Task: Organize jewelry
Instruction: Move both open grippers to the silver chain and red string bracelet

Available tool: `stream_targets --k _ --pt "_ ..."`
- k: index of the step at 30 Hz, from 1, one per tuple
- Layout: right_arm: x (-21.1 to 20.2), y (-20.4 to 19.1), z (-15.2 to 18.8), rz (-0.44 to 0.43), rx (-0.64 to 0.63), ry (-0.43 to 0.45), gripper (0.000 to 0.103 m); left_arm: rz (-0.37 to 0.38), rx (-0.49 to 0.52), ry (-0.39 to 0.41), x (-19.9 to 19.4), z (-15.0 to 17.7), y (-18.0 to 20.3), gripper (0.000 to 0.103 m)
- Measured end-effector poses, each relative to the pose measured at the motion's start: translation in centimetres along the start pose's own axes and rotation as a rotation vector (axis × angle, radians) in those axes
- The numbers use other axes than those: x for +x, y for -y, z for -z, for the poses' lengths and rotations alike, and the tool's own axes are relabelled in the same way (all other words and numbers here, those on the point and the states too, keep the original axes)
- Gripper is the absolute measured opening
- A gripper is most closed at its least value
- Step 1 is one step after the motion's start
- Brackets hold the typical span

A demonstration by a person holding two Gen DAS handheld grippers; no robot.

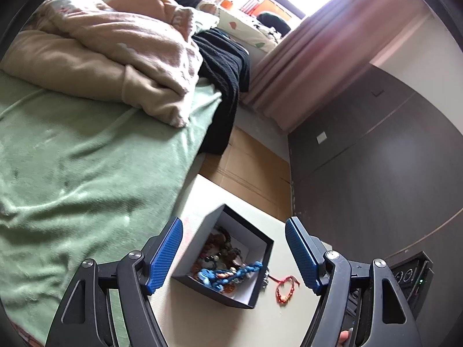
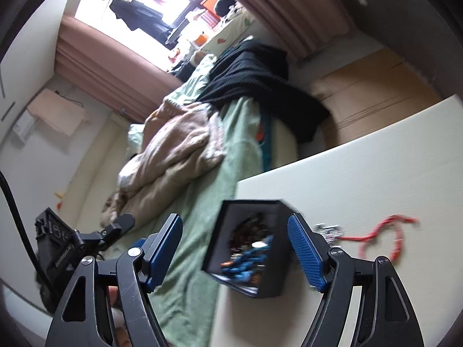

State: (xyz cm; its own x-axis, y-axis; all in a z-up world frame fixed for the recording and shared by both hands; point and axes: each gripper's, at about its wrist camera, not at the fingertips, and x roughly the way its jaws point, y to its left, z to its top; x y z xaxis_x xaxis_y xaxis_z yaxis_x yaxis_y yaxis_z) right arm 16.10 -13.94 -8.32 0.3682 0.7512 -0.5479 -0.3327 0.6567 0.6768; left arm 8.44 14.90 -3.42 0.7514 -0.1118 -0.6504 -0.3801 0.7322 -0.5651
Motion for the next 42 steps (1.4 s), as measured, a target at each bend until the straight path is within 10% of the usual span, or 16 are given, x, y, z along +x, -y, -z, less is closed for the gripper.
stream_targets --k 22,42 --pt "-7.7 8.3 -0.8 0.196 0.119 -0.009 0.076 -0.009 0.349 -0.162 5.3 6.8 10.0 0.06" --pt "-10.3 11.5 -1.6 0.166 0.224 0.017 0.076 -0.268 0.59 -0.401 14.0 11.8 13.0 0.045"
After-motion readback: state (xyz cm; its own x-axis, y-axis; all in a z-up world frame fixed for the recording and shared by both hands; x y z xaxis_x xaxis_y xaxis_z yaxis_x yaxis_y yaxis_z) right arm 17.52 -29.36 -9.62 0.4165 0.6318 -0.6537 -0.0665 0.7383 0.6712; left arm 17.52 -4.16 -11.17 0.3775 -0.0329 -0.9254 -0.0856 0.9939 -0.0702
